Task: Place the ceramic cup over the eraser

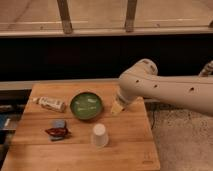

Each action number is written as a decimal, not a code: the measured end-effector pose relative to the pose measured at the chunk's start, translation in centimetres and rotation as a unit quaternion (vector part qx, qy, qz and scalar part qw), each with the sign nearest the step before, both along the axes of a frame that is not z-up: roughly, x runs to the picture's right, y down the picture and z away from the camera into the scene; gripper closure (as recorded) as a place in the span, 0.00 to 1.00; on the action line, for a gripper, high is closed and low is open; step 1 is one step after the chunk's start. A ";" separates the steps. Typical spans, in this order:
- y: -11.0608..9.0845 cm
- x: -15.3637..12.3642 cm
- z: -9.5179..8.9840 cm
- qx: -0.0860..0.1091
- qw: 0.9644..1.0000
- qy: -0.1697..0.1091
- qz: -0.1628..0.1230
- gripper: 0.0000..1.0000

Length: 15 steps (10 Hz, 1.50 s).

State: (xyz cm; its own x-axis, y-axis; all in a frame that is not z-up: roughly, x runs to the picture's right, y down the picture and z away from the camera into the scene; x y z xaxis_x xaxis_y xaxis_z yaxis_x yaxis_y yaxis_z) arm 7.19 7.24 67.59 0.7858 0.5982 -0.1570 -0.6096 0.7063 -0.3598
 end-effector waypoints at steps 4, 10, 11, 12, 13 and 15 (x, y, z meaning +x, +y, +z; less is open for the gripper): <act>2.6 -2.4 -2.1 0.009 0.999 -0.024 -0.032 0.20; 4.1 -4.5 -2.3 -0.001 0.997 -0.051 -0.054 0.20; 4.2 -4.5 -2.3 -0.002 0.997 -0.051 -0.054 0.20; 4.5 -4.7 -2.0 -0.008 0.996 -0.056 -0.061 0.20; 5.1 -5.8 -1.5 -0.017 0.995 -0.068 -0.070 0.20; 6.4 -8.7 -1.3 -0.027 0.992 -0.084 -0.090 0.20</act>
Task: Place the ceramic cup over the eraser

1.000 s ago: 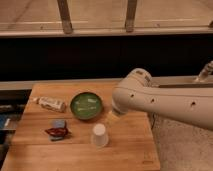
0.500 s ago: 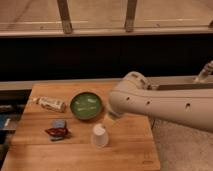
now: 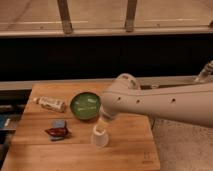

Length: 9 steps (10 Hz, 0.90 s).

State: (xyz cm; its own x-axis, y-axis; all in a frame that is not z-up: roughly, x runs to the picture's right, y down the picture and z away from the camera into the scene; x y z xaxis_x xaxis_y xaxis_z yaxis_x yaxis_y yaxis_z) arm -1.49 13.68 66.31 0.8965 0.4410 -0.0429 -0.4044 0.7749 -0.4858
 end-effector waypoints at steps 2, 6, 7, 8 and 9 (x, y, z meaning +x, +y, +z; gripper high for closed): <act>1.0 -0.9 0.3 -0.009 1.000 -0.007 -0.009 0.20; 3.3 -2.2 2.0 -0.033 0.999 -0.021 -0.017 0.20; 4.1 -2.5 2.9 -0.041 0.999 -0.023 -0.017 0.20; 4.6 -2.6 3.7 -0.049 0.998 -0.023 -0.016 0.20; 4.9 -2.6 4.4 -0.056 0.998 -0.021 -0.013 0.20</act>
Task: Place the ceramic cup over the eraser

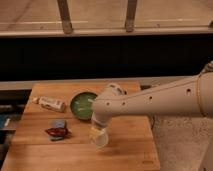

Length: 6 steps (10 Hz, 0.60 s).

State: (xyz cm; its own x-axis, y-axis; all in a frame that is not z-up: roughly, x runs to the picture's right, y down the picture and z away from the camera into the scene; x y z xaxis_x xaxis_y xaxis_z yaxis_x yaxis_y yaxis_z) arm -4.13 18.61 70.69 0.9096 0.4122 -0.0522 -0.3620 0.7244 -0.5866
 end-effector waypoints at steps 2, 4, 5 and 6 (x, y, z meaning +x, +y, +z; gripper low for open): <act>0.8 -0.2 1.3 -0.017 1.000 0.002 0.003 0.20; 1.6 -0.2 2.2 -0.030 1.000 0.003 0.004 0.20; 2.1 -0.2 2.6 -0.038 0.999 0.004 0.006 0.20; 2.4 -0.2 2.7 -0.042 0.999 0.005 0.007 0.20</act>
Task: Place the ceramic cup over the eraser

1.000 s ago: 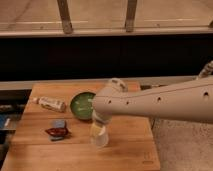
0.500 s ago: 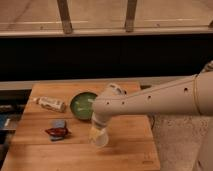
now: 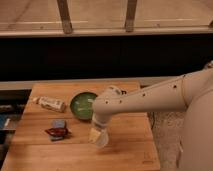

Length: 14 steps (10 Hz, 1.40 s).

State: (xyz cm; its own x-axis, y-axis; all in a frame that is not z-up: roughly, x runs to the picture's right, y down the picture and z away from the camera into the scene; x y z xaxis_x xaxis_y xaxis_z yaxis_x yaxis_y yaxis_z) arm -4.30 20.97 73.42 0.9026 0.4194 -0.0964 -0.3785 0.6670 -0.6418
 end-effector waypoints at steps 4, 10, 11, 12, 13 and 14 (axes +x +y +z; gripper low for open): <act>1.0 0.5 0.1 -0.009 1.000 0.006 0.005 0.37; 0.9 0.5 -0.4 -0.005 1.000 0.004 0.007 0.97; 0.5 0.6 -0.6 -0.002 1.000 0.005 0.010 1.00; -0.5 1.1 -1.2 0.005 1.000 0.006 0.016 1.00; -2.1 1.7 -2.1 0.017 1.000 0.009 0.022 1.00; -3.5 2.2 -2.9 0.028 0.999 0.013 0.025 1.00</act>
